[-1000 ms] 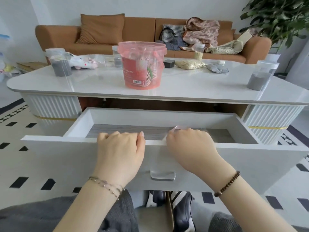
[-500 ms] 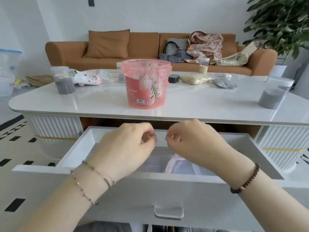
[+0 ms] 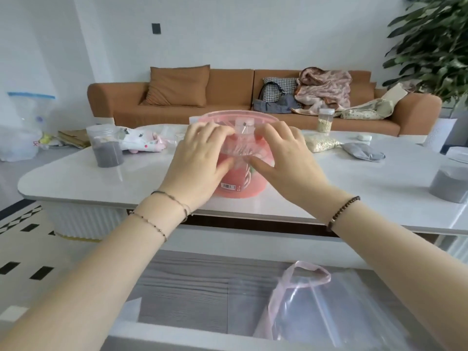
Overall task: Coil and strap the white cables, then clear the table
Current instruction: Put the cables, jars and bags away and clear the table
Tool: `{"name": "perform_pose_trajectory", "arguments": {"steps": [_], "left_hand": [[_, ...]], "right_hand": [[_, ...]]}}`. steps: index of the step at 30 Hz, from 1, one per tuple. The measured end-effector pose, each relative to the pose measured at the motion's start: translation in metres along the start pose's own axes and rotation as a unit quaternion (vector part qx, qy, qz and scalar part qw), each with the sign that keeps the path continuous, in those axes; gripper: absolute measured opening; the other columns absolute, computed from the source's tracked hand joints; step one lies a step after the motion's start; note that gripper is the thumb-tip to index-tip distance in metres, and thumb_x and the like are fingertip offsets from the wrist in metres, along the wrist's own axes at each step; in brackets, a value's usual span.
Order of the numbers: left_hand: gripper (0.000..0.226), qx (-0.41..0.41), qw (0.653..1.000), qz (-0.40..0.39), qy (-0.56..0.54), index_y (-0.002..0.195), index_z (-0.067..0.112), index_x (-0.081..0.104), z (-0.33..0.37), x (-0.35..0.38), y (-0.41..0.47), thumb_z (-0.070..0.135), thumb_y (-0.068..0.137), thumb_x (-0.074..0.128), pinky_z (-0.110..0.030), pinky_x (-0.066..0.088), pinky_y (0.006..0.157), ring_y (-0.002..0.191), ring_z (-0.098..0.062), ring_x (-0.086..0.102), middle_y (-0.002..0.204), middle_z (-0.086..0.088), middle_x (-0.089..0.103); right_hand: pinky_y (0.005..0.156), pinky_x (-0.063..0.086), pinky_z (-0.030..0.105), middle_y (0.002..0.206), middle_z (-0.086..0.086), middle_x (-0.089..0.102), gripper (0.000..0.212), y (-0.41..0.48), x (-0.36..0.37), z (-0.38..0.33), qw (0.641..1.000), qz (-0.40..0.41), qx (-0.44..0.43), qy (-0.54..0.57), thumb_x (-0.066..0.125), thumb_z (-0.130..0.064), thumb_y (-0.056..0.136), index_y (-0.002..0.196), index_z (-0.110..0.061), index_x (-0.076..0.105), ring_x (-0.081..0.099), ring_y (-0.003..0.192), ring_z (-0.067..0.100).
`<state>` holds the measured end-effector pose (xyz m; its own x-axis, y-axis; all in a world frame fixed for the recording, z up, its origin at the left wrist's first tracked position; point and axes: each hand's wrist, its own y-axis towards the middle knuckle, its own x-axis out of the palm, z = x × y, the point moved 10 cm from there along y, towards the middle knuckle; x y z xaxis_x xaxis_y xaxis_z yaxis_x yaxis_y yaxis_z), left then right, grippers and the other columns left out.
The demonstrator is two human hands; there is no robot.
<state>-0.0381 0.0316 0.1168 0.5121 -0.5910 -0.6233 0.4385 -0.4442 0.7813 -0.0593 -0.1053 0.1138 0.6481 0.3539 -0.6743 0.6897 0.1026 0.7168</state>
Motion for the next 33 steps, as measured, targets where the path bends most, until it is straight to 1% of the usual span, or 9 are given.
{"name": "perform_pose_trajectory", "arguments": {"steps": [4,9,12,15,18,21,25,29,33], "left_hand": [[0.02,0.006,0.999,0.036,-0.014,0.112,0.018,0.064,0.007,-0.011,0.003,0.021,0.092,0.066,-0.035,0.039,0.091,0.109,-0.026,0.044,0.112,0.006,0.063],[0.017,0.045,0.998,0.02,-0.03,0.106,0.022,0.067,0.025,-0.017,0.006,0.024,0.089,0.068,-0.046,0.044,0.092,0.11,-0.026,0.047,0.109,0.009,0.064],[0.02,0.088,0.995,-0.002,-0.036,0.103,0.026,0.071,0.046,-0.025,0.007,0.022,0.083,0.075,-0.047,0.047,0.083,0.099,-0.019,0.048,0.095,0.013,0.065],[0.03,0.156,0.986,-0.055,-0.032,0.104,0.03,0.074,0.07,-0.028,0.006,0.015,0.078,0.08,-0.042,0.048,0.082,0.092,-0.015,0.051,0.091,0.017,0.065],[0.034,0.183,0.979,-0.086,-0.027,0.102,0.031,0.075,0.091,-0.031,0.011,0.01,0.077,0.08,-0.027,0.041,0.086,0.094,-0.013,0.054,0.089,0.019,0.065],[0.032,0.209,0.974,-0.084,-0.037,0.103,0.031,0.076,0.116,-0.037,0.016,0.009,0.079,0.078,-0.011,0.03,0.095,0.093,-0.011,0.053,0.088,0.018,0.066],[0.031,0.223,0.967,-0.063,-0.104,0.106,0.029,0.077,0.147,-0.05,0.011,0.013,0.08,0.081,-0.028,0.047,0.081,0.09,-0.01,0.052,0.092,0.017,0.068],[0.027,0.192,0.953,-0.077,-0.221,0.106,0.028,0.077,0.172,-0.052,0.013,0.023,0.079,0.081,-0.011,0.036,0.074,0.085,-0.008,0.057,0.091,0.018,0.069],[0.026,0.18,0.934,-0.103,-0.291,0.105,0.024,0.077,0.206,-0.052,0.021,0.026,0.079,0.082,-0.008,0.037,0.074,0.083,-0.011,0.062,0.089,0.022,0.066]], "right_hand": [[0.094,0.042,0.042,0.12,0.0,0.05,0.037,-0.009,-0.01,-0.002,1.0,-0.006,-0.024,-0.015,0.057,-0.045,0.094,0.119,-0.019,0.051,0.043,0.117,0.031],[0.078,0.044,0.04,0.116,-0.003,0.05,0.035,-0.018,-0.025,0.002,0.999,-0.022,-0.02,-0.037,0.057,-0.047,0.094,0.114,-0.02,0.05,0.047,0.111,0.026],[0.069,0.039,0.034,0.115,-0.005,0.054,0.035,-0.026,-0.038,0.003,0.986,-0.041,-0.033,-0.16,0.054,-0.052,0.094,0.113,-0.023,0.053,0.05,0.111,0.024],[0.06,0.04,0.031,0.105,-0.005,0.058,0.025,-0.045,-0.042,0.009,0.967,-0.061,-0.052,-0.241,0.057,-0.047,0.093,0.104,-0.025,0.062,0.056,0.103,0.024],[0.046,0.043,0.03,0.078,-0.006,0.06,0.017,-0.062,-0.06,0.015,0.957,-0.027,-0.065,-0.283,0.063,-0.036,0.093,0.082,-0.023,0.066,0.059,0.081,0.023],[0.06,0.048,0.036,0.076,-0.007,0.063,0.023,-0.076,-0.085,0.014,0.946,0.001,-0.097,-0.308,0.053,-0.037,0.094,0.081,-0.022,0.065,0.06,0.086,0.025],[0.088,0.043,0.042,0.097,-0.002,0.067,0.03,-0.103,-0.122,0.017,0.954,0.005,-0.121,-0.273,0.044,-0.041,0.096,0.098,-0.018,0.064,0.057,0.107,0.029],[0.096,0.036,0.035,0.11,-0.002,0.062,0.035,-0.125,-0.163,0.026,0.971,-0.022,-0.127,-0.199,0.041,-0.04,0.098,0.114,-0.016,0.059,0.053,0.109,0.025],[0.092,0.034,0.023,0.11,-0.009,0.053,0.031,-0.143,-0.19,0.045,0.982,-0.083,-0.094,-0.141,0.038,-0.042,0.099,0.119,-0.021,0.05,0.048,0.102,0.017]]}}
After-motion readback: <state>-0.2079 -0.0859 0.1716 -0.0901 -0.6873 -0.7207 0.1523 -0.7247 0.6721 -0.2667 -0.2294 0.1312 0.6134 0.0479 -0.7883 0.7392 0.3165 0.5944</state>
